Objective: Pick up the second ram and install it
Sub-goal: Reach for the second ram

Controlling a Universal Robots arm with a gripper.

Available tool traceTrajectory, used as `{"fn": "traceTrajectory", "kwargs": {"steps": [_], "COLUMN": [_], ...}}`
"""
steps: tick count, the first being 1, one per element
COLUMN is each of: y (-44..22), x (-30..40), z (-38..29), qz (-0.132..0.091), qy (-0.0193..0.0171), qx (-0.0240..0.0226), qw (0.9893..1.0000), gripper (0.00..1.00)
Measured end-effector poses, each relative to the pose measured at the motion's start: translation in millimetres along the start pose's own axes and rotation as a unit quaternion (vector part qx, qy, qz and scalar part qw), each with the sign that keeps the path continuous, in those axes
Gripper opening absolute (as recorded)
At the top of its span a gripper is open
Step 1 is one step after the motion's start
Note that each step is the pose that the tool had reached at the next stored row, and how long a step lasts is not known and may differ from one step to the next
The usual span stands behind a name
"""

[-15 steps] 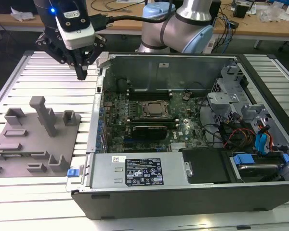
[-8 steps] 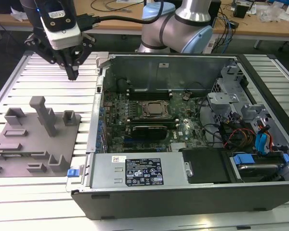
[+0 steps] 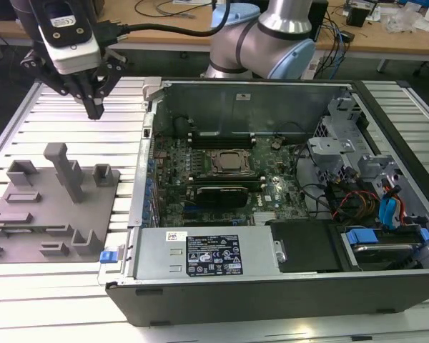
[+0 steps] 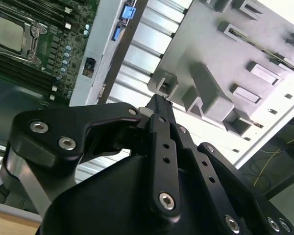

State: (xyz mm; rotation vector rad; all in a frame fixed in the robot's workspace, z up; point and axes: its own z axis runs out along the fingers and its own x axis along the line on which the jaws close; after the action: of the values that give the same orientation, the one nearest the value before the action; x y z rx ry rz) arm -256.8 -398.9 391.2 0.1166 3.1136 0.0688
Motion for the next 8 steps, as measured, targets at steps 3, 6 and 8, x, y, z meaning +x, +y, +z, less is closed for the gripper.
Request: {"fn": "traceTrajectory", "kwargs": {"steps": [3,6,8], "y": [-0.5,-1.3,-1.5], "x": [7.2,16.8,19.4], "z": [0.1,0.2,0.2], "qz": [0.0,0.0,0.0], "qy": [0.0,0.0,0.0], "qx": [0.0,0.0,0.0], "qw": [1.0,1.0,1.0], "gripper": [0.11,0.11,0.11]}}
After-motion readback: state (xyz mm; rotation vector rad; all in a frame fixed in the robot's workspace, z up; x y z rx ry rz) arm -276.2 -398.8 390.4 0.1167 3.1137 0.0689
